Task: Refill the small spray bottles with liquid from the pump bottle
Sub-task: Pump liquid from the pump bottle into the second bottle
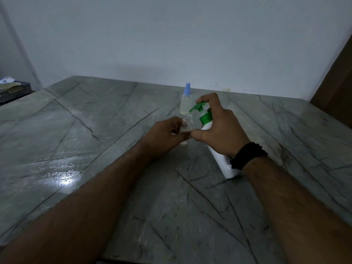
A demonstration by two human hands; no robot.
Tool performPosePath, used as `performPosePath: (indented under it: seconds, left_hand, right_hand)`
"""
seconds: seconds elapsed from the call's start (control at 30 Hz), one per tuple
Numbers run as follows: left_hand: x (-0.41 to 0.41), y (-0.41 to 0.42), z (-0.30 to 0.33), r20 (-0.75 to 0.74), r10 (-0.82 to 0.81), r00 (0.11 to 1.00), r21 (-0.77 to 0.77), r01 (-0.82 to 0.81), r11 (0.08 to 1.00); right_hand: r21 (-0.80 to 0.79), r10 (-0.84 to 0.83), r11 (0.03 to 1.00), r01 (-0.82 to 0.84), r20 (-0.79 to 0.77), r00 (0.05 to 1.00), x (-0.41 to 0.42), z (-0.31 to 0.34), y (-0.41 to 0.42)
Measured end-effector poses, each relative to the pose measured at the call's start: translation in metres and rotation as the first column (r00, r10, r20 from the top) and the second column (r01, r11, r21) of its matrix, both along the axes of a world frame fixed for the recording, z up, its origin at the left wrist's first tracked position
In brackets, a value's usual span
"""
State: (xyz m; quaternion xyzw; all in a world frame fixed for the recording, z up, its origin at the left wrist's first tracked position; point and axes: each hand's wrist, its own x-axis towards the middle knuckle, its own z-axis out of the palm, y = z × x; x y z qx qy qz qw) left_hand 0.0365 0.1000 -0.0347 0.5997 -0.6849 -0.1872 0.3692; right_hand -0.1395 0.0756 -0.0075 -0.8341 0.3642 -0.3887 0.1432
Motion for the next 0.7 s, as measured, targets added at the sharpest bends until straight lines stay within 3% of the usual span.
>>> performPosePath:
  seconds: [0.7]
  left_hand:
    - [0.0015,-0.0016,-0.0015,0.011,-0.005,1.000,-0.009,0.005,1.000]
  right_hand:
    - [0.012,0.002,1.000,-0.002,0.044,0.999,0.0006,-0.0011,-0.0005]
